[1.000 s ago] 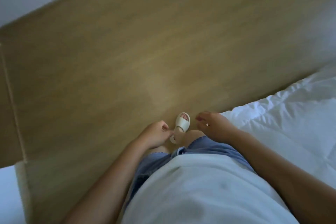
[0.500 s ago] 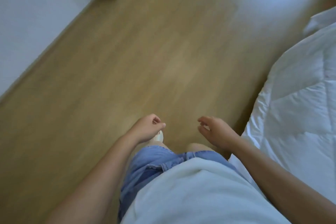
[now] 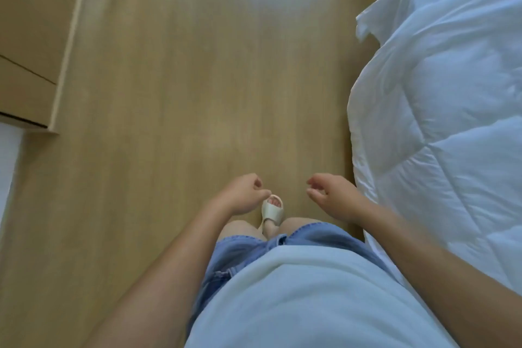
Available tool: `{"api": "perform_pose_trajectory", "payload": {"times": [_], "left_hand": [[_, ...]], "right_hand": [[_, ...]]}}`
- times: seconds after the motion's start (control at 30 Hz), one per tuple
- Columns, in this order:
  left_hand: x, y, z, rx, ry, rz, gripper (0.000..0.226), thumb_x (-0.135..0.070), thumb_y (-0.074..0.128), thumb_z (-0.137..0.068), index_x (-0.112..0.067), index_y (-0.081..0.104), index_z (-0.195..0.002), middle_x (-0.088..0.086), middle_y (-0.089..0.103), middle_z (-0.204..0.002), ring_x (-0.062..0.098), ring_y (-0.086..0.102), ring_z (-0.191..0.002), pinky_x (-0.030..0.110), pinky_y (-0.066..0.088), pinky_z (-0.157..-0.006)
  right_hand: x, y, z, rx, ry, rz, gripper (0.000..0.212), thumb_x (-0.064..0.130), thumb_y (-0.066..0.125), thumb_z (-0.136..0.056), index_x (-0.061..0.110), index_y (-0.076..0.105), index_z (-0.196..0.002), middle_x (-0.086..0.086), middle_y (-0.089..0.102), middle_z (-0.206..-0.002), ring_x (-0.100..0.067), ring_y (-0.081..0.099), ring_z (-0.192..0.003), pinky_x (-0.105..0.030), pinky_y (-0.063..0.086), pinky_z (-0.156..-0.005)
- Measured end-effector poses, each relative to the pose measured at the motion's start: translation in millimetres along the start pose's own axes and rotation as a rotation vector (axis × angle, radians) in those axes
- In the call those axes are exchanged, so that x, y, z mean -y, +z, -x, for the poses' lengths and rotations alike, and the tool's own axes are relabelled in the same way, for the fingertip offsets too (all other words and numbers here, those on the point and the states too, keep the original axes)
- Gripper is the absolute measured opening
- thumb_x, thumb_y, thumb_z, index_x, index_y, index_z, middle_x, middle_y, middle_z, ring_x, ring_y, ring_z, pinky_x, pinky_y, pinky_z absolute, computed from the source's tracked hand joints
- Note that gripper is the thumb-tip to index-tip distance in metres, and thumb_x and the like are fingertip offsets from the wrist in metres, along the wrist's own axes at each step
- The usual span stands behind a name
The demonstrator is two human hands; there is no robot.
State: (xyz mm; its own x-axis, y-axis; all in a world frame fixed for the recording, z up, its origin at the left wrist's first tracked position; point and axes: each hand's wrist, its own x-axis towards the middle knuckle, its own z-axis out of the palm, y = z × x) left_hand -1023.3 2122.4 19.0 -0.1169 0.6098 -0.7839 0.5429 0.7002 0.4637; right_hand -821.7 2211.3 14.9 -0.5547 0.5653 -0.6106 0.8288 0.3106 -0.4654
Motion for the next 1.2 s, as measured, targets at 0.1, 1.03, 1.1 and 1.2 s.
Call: {"api": "perform_pose_trajectory", "payload": {"times": [0.1, 1.03, 1.1, 1.2], "left_hand": [[-30, -50, -40, 0.061, -0.008, -0.035, 0.042, -0.039, 0.054, -0.093, -0.012, 0.051, -0.126, 0.006, 0.057, -0.123, 0.02, 0.055, -0.105, 0.031, 0.045, -0.087], [-633, -424, -608, 0.355, 0.279, -0.704, 0.013, -0.031, 0.053, -0.091, -0.018, 0.053, -0.093, 0.0, 0.055, -0.09, 0.016, 0.047, -0.078, 0.027, 0.037, -0.069], [-671, -442, -639, 0.358, 0.305, -0.738, 0.011, -0.028, 0.053, -0.09, -0.018, 0.054, -0.091, 0.001, 0.052, -0.086, 0.016, 0.044, -0.076, 0.026, 0.035, -0.067], [-722, -468, -696, 0.348, 0.263, -0.705, 0.013, -0.03, 0.053, -0.09, -0.017, 0.055, -0.09, -0.001, 0.059, -0.085, 0.015, 0.049, -0.073, 0.025, 0.036, -0.064]], "right_hand": [[1, -57, -56, 0.027, 0.028, -0.001, 0.038, 0.031, 0.046, -0.097, 0.013, 0.053, -0.129, -0.005, 0.06, -0.124, -0.02, 0.056, -0.109, -0.03, 0.043, -0.086], [-215, -638, -506, -0.239, 0.502, -0.507, 0.018, 0.024, 0.043, -0.094, 0.03, 0.05, -0.078, 0.007, 0.053, -0.078, -0.017, 0.049, -0.076, -0.023, 0.034, -0.06], [-238, -682, -531, -0.233, 0.499, -0.517, 0.02, 0.026, 0.042, -0.096, 0.018, 0.059, -0.105, 0.004, 0.061, -0.094, -0.018, 0.054, -0.085, -0.027, 0.041, -0.07], [-274, -734, -570, -0.242, 0.525, -0.584, 0.028, 0.025, 0.042, -0.095, 0.013, 0.057, -0.116, -0.001, 0.061, -0.101, -0.017, 0.054, -0.09, -0.03, 0.045, -0.077]]}}
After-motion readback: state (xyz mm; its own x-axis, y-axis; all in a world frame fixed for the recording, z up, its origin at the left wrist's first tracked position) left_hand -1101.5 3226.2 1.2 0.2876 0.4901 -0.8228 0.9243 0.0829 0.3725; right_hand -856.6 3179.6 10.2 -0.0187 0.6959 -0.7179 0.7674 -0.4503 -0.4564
